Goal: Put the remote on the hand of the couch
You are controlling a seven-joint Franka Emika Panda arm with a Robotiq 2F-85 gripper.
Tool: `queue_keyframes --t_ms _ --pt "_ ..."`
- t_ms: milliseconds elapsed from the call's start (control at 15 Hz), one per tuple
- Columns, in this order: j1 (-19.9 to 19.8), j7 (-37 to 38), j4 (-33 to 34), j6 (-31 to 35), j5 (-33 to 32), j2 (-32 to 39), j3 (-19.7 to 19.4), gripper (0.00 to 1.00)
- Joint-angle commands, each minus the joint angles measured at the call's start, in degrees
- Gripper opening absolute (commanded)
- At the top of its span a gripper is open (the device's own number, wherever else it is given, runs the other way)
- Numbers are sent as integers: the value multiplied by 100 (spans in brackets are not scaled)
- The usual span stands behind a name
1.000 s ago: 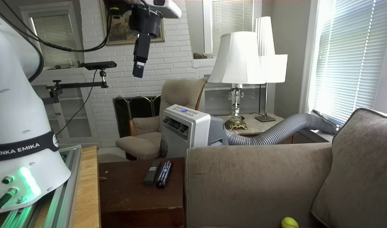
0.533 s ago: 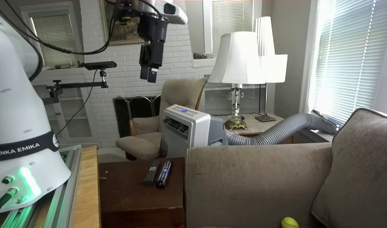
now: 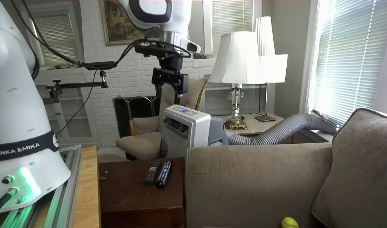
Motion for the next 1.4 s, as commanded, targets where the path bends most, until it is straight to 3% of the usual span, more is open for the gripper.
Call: queue_keyframes --t_ms 0,400,600,667,733,800,1200,1333 --pt "201 -1385 -198 610 772 455 22 100" --pt "248 -3347 -953 1366 2018 807 373 100" --pt "285 -3973 -1347 1836 3430 728 518 100" --pt "324 -4172 -1080 1985 3889 1076 595 100" --pt "291 -4039 -1148 1973 3891 1012 678 100" --pt "160 -3909 -1151 1779 3491 909 671 100" --pt "166 -3909 -1135 1835 3663 960 749 100" --pt "230 -4249 -1135 2409 3967 1193 803 100"
